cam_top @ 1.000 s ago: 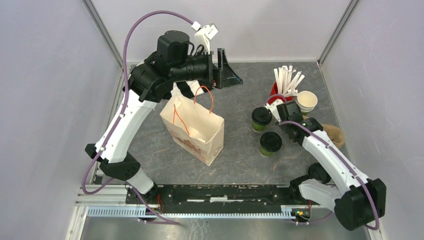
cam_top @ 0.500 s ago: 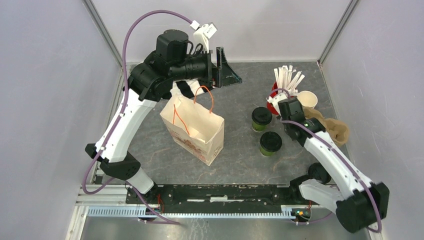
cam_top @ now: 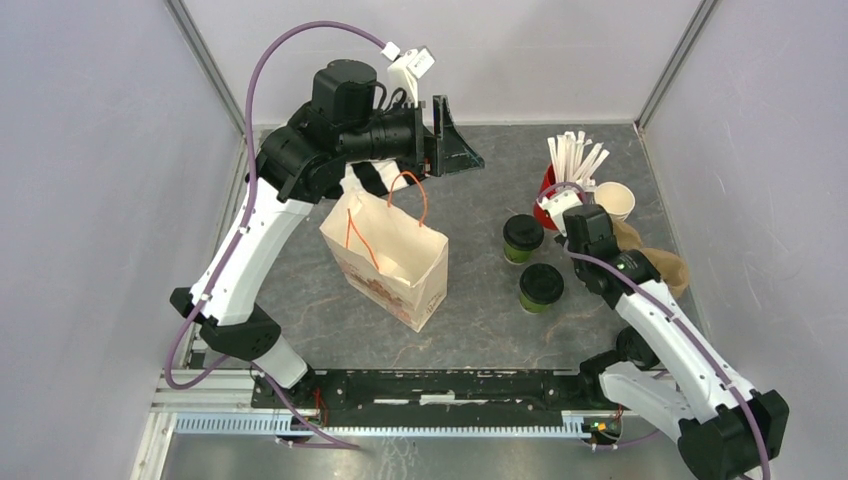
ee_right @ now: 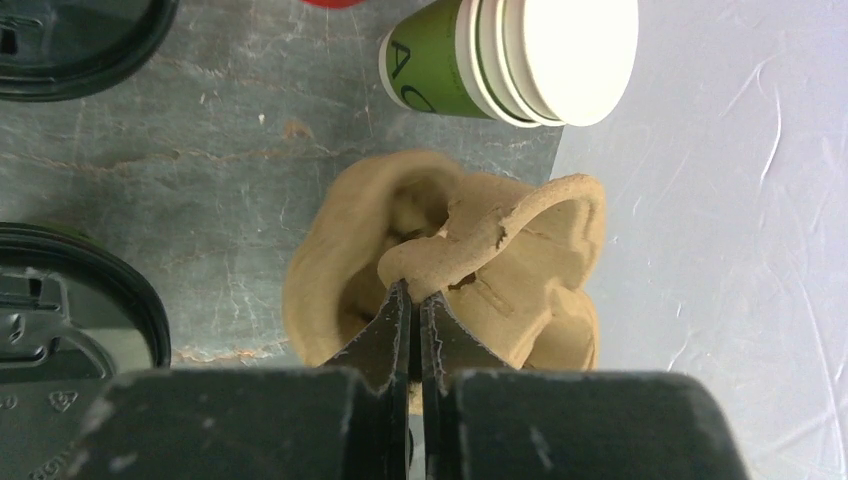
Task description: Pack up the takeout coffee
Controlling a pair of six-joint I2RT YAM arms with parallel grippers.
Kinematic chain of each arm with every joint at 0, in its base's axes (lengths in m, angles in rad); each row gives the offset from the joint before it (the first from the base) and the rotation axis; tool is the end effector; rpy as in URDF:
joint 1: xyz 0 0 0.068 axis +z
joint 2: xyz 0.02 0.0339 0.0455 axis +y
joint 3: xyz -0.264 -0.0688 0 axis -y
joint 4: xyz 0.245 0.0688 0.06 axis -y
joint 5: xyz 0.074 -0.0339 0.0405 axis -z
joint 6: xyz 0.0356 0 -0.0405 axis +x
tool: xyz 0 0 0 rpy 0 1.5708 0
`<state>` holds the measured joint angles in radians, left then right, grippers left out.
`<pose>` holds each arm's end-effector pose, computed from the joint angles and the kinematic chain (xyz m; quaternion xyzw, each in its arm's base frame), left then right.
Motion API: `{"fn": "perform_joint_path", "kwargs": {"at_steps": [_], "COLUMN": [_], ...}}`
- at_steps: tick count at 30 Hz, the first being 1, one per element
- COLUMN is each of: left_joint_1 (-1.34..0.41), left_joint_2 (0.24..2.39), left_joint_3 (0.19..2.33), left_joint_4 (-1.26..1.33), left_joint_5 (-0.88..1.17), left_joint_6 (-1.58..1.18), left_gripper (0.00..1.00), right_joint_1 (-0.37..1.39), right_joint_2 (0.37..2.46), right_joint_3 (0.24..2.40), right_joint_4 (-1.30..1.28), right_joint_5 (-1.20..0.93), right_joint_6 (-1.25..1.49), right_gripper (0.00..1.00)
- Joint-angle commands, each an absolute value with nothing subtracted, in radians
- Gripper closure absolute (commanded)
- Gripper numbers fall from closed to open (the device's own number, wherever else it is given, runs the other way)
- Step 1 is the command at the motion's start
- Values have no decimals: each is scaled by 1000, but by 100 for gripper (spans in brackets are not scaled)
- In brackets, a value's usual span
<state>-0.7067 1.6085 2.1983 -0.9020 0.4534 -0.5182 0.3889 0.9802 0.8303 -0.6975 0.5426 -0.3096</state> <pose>0.2188 -0.2073 0.5309 0.2058 0.7718 -0.4784 0.3648 0.1859 0.0563 0.2772 -0.2192 0.8791 -0.2369 0.3506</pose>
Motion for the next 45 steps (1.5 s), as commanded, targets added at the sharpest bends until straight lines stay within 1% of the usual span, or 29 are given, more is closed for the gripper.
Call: {"fn": "perform_joint_path", "kwargs": {"at_steps": [1,3,4,5,7,8,9,12,13,14,17,19,23,27,29,30,31,33,34,35,38,41,43,45], "left_joint_1": [-699,-696,-693,-691,-689,-689,-689,-688,-687,-687,-684,-684,-685,-684,-684,-684,-684,-684,-684,-684,-684,-684,-684,-686], "left_joint_2": [1595,1588,1586,1585,1587,1591,1593,1589,1586,1585,1587,1589,1587,1595,1596,1597,1595,1594,1594,1594,1591,1582,1564,1544], "left_joint_3": [2192,2181,2180,2180,2185,2189,2192,2187,2182,2179,2179,2181,2167,2170,2169,2170,2168,2165,2164,2163,2162,2158,2147,2132], "left_joint_4": [-863,-862,-862,-861,-860,-857,-857,-857,-856,-856,-854,-852,-853,-851,-850,-850,-851,-851,-851,-850,-850,-851,-853,-866], "left_joint_5": [483,473,470,470,474,479,482,478,477,476,481,486,485,498,499,500,501,501,501,503,505,511,513,510], "left_joint_6": [-523,-521,-519,-519,-521,-523,-523,-525,-525,-523,-527,-529,-526,-532,-534,-535,-534,-534,-534,-534,-536,-538,-537,-530], "left_gripper": [18,18,18,18,18,18,18,18,18,18,18,18,18,18,18,18,18,18,18,18,18,18,18,18], "right_joint_1": [396,386,386,387,399,399,401,400,402,402,413,434,434,435,434,434,434,434,433,433,431,389,284,92], "right_joint_2": [1025,850,798,831,1047,1116,1106,890,864,891,1080,1071,974,1041,1058,1059,1058,1048,1036,1023,969,916,882,851], "right_joint_3": [845,832,811,824,863,856,858,882,878,882,864,838,809,795,794,798,811,845,867,885,949,994,979,936], "right_joint_4": [-709,-545,-477,-518,-785,-843,-829,-603,-562,-586,-775,-755,-640,-688,-690,-691,-701,-730,-751,-768,-822,-872,-872,-825], "right_joint_5": [611,531,517,531,676,750,753,591,566,579,659,660,601,589,559,552,540,510,498,487,483,547,555,482], "right_joint_6": [-335,-316,-330,-347,-352,-340,-346,-362,-368,-374,-397,-402,-354,-268,-211,-189,-159,-117,-99,-89,-55,-2,28,8], "right_gripper": [100,100,100,100,100,100,100,100,100,100,100,100,100,99,92,82,68,50,43,39,32,28,29,30]}}
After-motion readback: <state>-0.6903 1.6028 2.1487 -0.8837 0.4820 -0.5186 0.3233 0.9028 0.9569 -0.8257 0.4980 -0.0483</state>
